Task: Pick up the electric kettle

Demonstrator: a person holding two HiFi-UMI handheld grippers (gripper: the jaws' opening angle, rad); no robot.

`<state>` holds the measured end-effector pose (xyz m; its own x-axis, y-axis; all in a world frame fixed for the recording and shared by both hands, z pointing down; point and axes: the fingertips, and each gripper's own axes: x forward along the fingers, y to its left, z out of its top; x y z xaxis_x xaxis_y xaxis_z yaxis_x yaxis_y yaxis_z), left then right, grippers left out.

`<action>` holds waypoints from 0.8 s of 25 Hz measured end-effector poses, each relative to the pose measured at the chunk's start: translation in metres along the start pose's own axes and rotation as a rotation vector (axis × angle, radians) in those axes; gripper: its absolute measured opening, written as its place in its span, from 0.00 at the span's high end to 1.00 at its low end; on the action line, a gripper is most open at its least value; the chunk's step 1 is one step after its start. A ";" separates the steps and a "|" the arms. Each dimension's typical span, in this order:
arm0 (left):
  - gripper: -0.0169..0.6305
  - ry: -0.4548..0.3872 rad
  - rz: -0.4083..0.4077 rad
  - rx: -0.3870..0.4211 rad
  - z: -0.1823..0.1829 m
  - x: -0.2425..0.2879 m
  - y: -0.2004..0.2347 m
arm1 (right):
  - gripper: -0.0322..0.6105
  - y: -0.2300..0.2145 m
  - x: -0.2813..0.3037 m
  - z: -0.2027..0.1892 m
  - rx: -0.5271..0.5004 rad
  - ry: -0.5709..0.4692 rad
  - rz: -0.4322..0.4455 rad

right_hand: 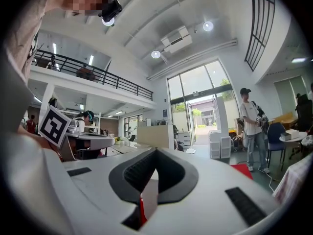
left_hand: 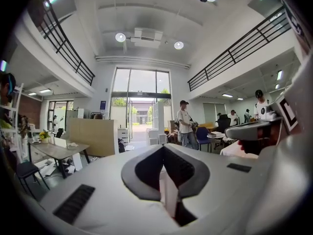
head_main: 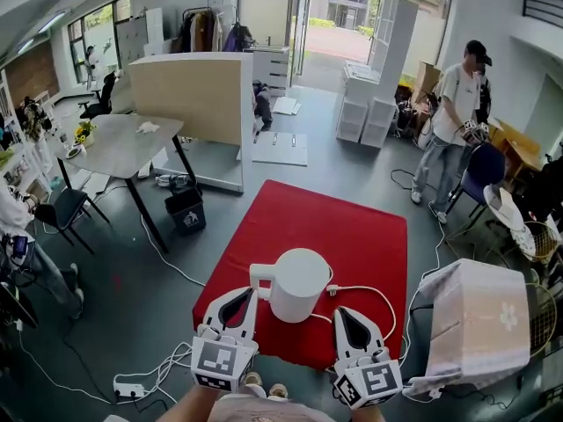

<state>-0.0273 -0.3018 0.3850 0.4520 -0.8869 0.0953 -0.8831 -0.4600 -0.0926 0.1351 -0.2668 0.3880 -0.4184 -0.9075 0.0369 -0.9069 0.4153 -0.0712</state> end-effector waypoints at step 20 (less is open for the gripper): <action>0.50 0.167 0.015 0.024 -0.086 0.055 0.032 | 0.94 -0.018 0.036 -0.008 0.009 0.018 -0.045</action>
<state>-0.0419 -0.3620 0.4724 0.4099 -0.8751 0.2572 -0.8852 -0.4496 -0.1191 0.1362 -0.3062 0.3988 -0.3777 -0.9241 0.0585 -0.9246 0.3730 -0.0776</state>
